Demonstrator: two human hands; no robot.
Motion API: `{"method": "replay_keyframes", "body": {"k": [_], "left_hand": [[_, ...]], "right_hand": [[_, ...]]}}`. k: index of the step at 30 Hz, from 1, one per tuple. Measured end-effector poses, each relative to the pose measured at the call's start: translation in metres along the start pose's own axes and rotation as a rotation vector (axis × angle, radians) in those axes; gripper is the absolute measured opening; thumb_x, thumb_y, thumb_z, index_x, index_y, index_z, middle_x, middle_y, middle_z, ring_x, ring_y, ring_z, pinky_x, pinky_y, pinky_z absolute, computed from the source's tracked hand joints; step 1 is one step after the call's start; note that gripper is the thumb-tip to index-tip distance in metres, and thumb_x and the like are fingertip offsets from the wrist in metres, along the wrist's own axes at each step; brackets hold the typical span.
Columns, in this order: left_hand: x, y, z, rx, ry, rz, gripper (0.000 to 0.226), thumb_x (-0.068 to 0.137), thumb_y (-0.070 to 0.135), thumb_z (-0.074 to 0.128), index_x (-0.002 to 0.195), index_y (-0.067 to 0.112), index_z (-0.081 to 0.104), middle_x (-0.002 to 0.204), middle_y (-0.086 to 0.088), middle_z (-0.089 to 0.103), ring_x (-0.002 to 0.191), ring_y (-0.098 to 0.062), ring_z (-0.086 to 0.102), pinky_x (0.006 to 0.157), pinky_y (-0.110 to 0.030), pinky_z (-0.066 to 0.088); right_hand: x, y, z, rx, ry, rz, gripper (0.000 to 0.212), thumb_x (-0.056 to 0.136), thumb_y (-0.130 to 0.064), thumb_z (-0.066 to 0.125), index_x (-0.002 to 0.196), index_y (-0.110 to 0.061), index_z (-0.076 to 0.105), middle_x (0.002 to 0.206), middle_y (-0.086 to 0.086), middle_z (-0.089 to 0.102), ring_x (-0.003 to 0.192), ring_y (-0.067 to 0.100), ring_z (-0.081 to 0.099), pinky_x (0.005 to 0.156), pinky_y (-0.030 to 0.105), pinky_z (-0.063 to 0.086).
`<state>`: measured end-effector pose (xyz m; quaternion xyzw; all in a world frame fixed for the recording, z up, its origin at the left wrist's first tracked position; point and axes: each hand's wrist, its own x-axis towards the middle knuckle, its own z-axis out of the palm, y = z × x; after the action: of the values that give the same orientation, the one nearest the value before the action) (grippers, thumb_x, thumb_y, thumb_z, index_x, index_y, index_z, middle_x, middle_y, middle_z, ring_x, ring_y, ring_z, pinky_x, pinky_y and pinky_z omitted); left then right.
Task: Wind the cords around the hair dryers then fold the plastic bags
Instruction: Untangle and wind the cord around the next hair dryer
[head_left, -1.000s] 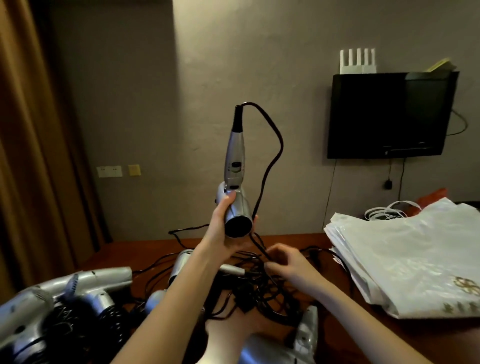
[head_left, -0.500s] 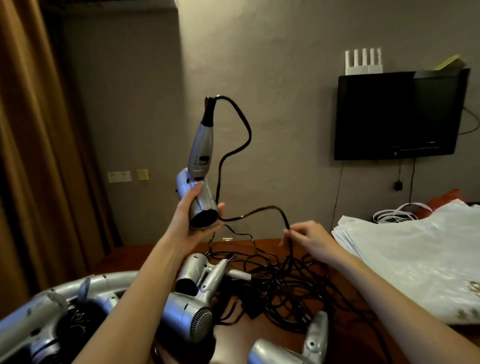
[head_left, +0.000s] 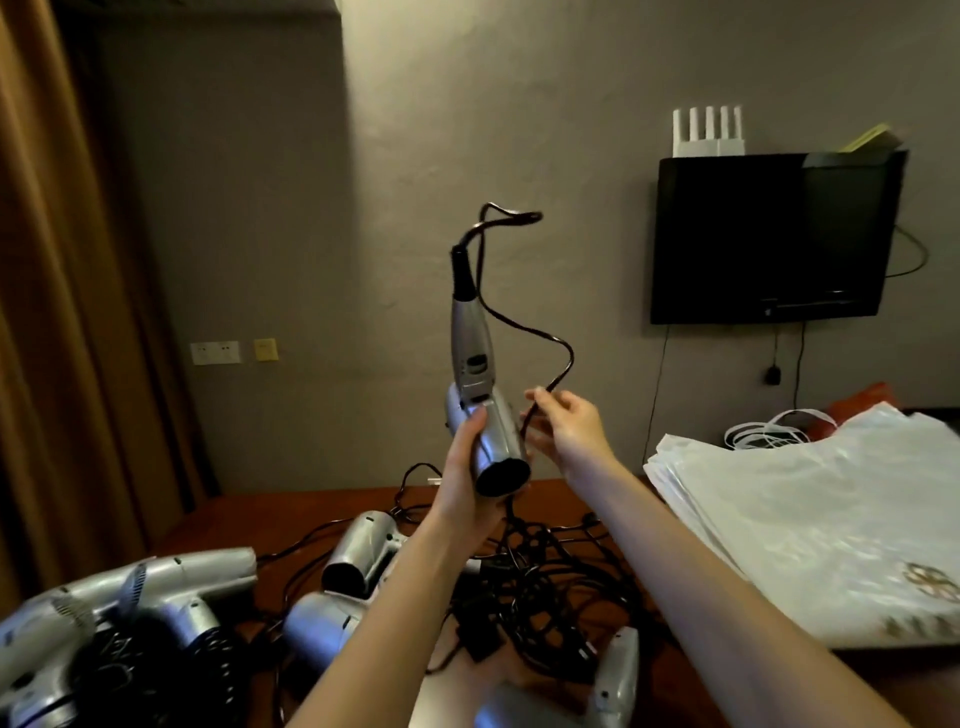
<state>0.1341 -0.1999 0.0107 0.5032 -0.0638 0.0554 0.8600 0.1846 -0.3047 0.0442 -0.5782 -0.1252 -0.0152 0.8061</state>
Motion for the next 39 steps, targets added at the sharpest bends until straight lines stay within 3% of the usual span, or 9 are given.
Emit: {"method": "replay_keyframes", "body": {"k": [4, 8, 14, 20, 25, 28, 31, 34, 39], "left_hand": [[-0.001, 0.01, -0.006, -0.083, 0.17, -0.085, 0.058, 0.073, 0.052, 0.062, 0.109, 0.007, 0.059, 0.077, -0.008, 0.063, 0.068, -0.02, 0.059, 0.062, -0.03, 0.048], [-0.007, 0.028, -0.019, -0.055, 0.239, -0.155, 0.059, 0.069, 0.054, 0.066, 0.095, 0.002, 0.06, 0.07, -0.009, 0.06, 0.06, -0.02, 0.056, 0.06, -0.029, 0.044], [-0.016, 0.058, -0.041, 0.008, 0.381, -0.13, 0.048, 0.086, 0.051, 0.062, 0.092, 0.003, 0.057, 0.072, -0.011, 0.063, 0.067, -0.022, 0.058, 0.062, -0.031, 0.051], [-0.031, 0.096, -0.073, -0.027, 0.451, 0.004, 0.041, 0.087, 0.046, 0.064, 0.098, 0.007, 0.056, 0.081, -0.01, 0.057, 0.07, -0.02, 0.056, 0.065, -0.031, 0.05], [-0.04, 0.092, -0.083, -0.084, 0.45, 0.011, 0.045, 0.085, 0.048, 0.065, 0.101, 0.008, 0.052, 0.095, -0.012, 0.056, 0.08, -0.02, 0.058, 0.061, -0.027, 0.058], [-0.041, 0.091, -0.082, -0.036, 0.443, 0.017, 0.045, 0.086, 0.05, 0.062, 0.1, 0.009, 0.052, 0.095, -0.013, 0.057, 0.08, -0.022, 0.059, 0.07, -0.03, 0.055], [-0.042, 0.091, -0.092, 0.096, 0.433, -0.021, 0.044, 0.087, 0.05, 0.061, 0.108, 0.013, 0.053, 0.094, -0.014, 0.064, 0.083, -0.029, 0.065, 0.068, -0.034, 0.057], [-0.042, 0.072, -0.097, 0.141, 0.43, -0.071, 0.046, 0.083, 0.045, 0.065, 0.114, 0.011, 0.055, 0.1, -0.02, 0.067, 0.088, -0.033, 0.065, 0.085, -0.046, 0.055], [-0.026, 0.027, -0.063, -0.067, 0.269, -0.113, 0.077, 0.065, 0.049, 0.066, 0.13, 0.009, 0.052, 0.121, -0.027, 0.061, 0.097, -0.034, 0.064, 0.089, -0.041, 0.05]], "right_hand": [[-0.035, 0.072, -0.011, -0.041, -0.142, 0.159, 0.019, 0.099, -0.019, 0.049, 0.087, -0.013, 0.063, 0.083, 0.001, 0.065, 0.078, 0.011, 0.06, 0.067, 0.024, 0.049], [-0.053, 0.102, -0.04, -0.686, -0.393, -0.121, 0.02, 0.097, -0.024, 0.053, 0.081, -0.02, 0.065, 0.077, -0.008, 0.066, 0.073, 0.002, 0.06, 0.068, 0.018, 0.042], [-0.028, 0.112, -0.075, -1.341, -0.514, -0.342, 0.02, 0.096, -0.021, 0.053, 0.11, -0.019, 0.068, 0.107, 0.0, 0.067, 0.101, 0.016, 0.06, 0.083, 0.026, 0.043], [-0.007, 0.11, -0.108, -1.359, -0.354, -0.234, 0.021, 0.096, -0.024, 0.056, 0.106, -0.014, 0.072, 0.105, -0.001, 0.072, 0.102, 0.017, 0.066, 0.084, 0.024, 0.045], [-0.019, 0.104, -0.072, -1.157, -0.51, -0.265, 0.034, 0.087, -0.02, 0.067, 0.121, -0.017, 0.062, 0.116, -0.005, 0.063, 0.107, 0.006, 0.056, 0.093, 0.018, 0.042], [-0.02, 0.114, -0.053, -1.214, -0.408, -0.24, 0.027, 0.092, -0.021, 0.062, 0.117, -0.012, 0.066, 0.113, 0.002, 0.067, 0.106, 0.014, 0.06, 0.092, 0.023, 0.044], [-0.012, 0.105, -0.052, -1.09, -0.271, -0.212, 0.017, 0.093, -0.021, 0.061, 0.096, -0.013, 0.075, 0.094, 0.001, 0.074, 0.09, 0.012, 0.066, 0.079, 0.021, 0.047], [0.002, 0.079, -0.048, -0.782, -0.211, -0.158, 0.024, 0.096, -0.018, 0.057, 0.076, -0.016, 0.07, 0.07, -0.002, 0.073, 0.068, 0.017, 0.066, 0.066, 0.027, 0.05], [0.012, 0.027, -0.034, -0.332, -0.081, -0.053, 0.028, 0.1, -0.017, 0.048, 0.078, -0.008, 0.062, 0.065, 0.004, 0.068, 0.048, 0.01, 0.05, 0.047, 0.016, 0.043]]}}
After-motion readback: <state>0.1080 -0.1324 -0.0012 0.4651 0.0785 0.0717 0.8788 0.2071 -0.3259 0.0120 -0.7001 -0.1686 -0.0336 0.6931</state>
